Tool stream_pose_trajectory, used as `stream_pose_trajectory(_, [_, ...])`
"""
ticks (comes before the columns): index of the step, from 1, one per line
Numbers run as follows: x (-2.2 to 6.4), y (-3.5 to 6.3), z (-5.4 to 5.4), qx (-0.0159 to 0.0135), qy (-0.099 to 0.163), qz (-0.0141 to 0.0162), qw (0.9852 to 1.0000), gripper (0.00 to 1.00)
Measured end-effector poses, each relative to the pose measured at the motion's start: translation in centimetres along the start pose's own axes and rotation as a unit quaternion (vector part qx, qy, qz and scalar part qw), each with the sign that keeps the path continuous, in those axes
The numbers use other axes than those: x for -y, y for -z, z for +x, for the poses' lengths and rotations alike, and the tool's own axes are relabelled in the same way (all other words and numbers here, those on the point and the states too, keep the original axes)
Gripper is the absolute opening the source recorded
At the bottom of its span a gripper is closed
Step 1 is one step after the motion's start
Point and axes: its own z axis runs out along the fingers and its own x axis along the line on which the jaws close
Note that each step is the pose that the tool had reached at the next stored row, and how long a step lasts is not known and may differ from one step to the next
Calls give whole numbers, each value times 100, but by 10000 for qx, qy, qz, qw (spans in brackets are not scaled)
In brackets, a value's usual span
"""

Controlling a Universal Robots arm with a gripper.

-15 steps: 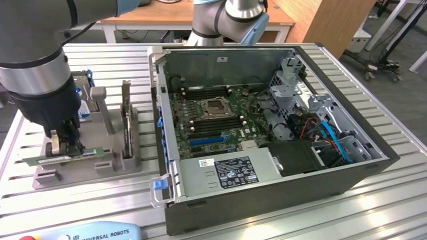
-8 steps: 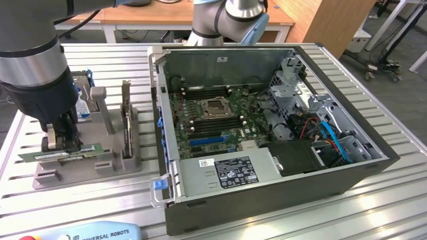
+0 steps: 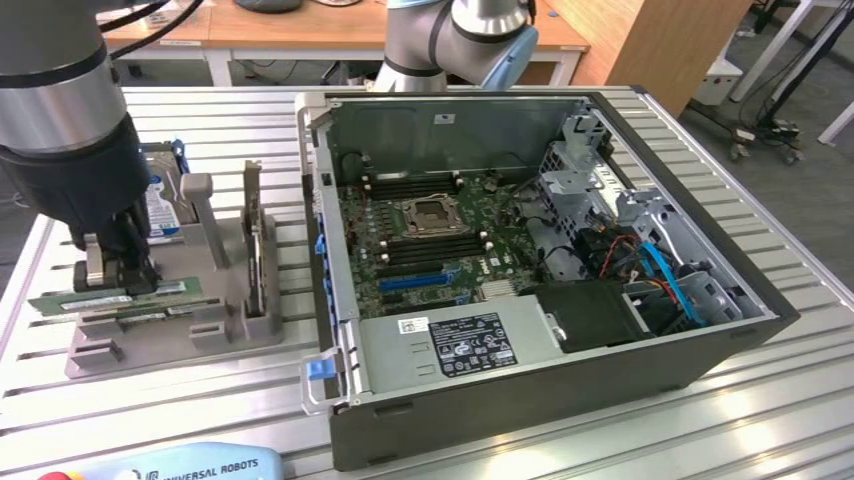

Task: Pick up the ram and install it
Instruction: 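Pick up the ram and move it above insertion slot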

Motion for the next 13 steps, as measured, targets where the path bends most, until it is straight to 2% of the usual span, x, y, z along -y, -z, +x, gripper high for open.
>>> stream_pose_trajectory(13, [-8, 215, 0, 0, 0, 0, 10000, 12])
